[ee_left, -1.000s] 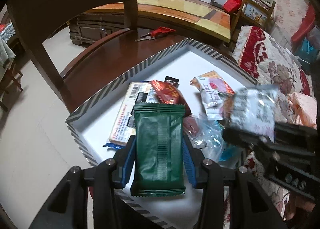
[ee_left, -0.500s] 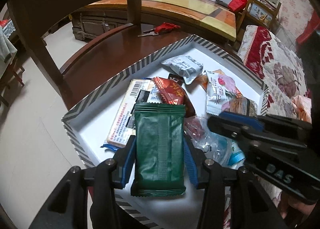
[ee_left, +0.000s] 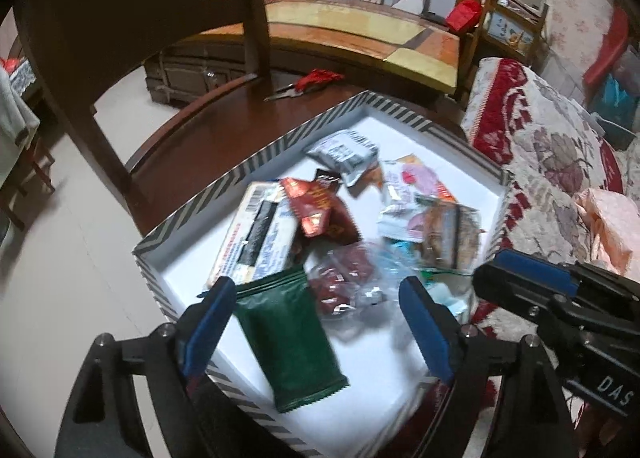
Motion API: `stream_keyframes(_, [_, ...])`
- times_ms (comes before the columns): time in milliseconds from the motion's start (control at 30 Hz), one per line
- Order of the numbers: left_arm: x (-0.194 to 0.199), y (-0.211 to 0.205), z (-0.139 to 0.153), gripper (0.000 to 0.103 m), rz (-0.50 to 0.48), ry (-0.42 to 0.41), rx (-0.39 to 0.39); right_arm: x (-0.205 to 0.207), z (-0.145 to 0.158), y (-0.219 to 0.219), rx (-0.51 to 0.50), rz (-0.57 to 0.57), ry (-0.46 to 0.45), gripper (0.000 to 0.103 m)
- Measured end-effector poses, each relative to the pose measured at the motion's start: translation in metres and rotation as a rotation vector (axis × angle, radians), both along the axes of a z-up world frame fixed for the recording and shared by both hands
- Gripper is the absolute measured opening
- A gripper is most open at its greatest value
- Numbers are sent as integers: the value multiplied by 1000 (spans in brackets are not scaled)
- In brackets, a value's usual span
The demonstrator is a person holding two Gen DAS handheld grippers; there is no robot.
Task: Organize snacks
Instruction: 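Move both tools back toward the last snacks on the blanket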
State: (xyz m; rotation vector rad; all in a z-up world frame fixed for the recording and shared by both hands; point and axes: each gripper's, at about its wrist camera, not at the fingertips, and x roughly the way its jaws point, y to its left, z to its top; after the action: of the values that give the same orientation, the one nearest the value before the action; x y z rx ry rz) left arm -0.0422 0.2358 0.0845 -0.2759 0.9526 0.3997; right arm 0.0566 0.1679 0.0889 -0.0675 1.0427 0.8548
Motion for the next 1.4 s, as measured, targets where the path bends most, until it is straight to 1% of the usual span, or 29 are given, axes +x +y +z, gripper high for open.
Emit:
stream_keyframes(167, [4, -17, 11, 86, -37, -21, 6, -4, 12, -33, 15, -59, -19, 30])
stream_keyframes(200, [6, -22, 12, 86, -48, -24, 8, -5, 13, -42, 17, -74, -20, 33])
stream_keyframes(233, [7, -27, 14, 87, -59, -26, 7, -5, 13, -49, 17, -89, -21, 41])
stream_keyframes(300, [10, -37, 16, 88, -86, -33, 2, -6, 13, -65, 18, -122, -23, 50])
stream_keyframes(500, [22, -72, 21, 89, -166, -35, 8, -10, 6, -123, 8, -216, -13, 50])
stream_keyframes(667, [32, -100, 17, 89, -234, -17, -10, -12, -2, -179, 2, -321, -4, 50])
stream_keyframes(767, [37, -115, 13, 89, -270, -1, -25, -7, -7, -220, -17, -403, -7, 50])
stream_keyframes(867, [42, -127, 6, 89, -298, 18, -28, -1, -9, -266, -34, -510, -9, 50])
stream_keyframes(967, [50, -137, -1, 89, -320, 45, -38, 14, -6, -309, -33, -617, -18, 50])
stream_keyframes(1067, [54, -142, -6, 89, -330, 59, -37, 32, -4, -328, -46, -650, -28, 50])
stream_keyframes(1200, [60, -146, -14, 89, -338, 82, -33, 60, 0, -336, -60, -664, -60, 50])
stream_keyframes(1267, [61, -146, -17, 89, -337, 94, -30, 78, -4, -339, -37, -664, -35, 51])
stream_keyframes(1300, [62, -146, -19, 89, -334, 100, -30, 89, -11, -339, -23, -654, 0, 55])
stream_keyframes(1333, [62, -146, -21, 89, -332, 104, -31, 94, -19, -336, -25, -648, 36, 56])
stream_keyframes(1400, [64, -145, -23, 89, -331, 110, -32, 95, -38, -327, -49, -628, 136, 58])
